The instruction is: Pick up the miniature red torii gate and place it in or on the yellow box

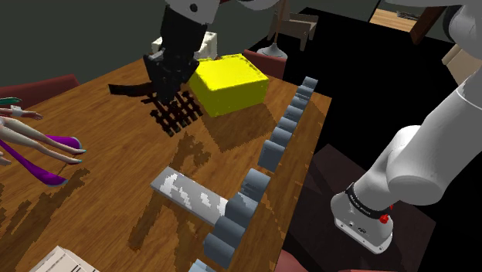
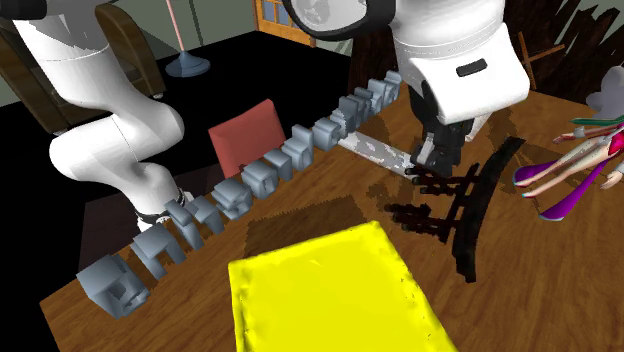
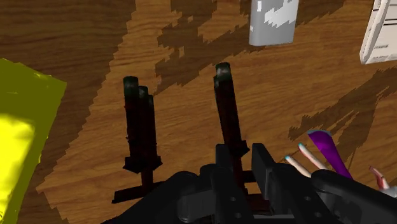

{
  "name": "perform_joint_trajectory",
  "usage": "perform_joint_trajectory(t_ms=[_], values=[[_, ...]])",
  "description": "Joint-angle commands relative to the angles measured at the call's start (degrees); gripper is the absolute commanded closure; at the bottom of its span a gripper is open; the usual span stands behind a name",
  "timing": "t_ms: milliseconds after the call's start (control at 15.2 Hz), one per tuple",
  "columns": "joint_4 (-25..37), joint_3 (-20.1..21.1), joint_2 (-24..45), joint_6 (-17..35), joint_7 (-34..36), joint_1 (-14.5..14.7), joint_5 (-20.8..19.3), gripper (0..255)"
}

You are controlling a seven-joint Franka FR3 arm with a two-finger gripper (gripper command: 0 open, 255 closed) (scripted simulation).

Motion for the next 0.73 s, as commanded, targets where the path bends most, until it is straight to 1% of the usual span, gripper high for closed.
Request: perform_joint_trajectory(t_ms=[0, 660], values=[[1.7, 0.0, 0.1, -1.5, 0.5, 0.0, -0.3, 255], [10.6, 0.0, 1.3, -9.0, 3.1, 0.0, -1.7, 255]])
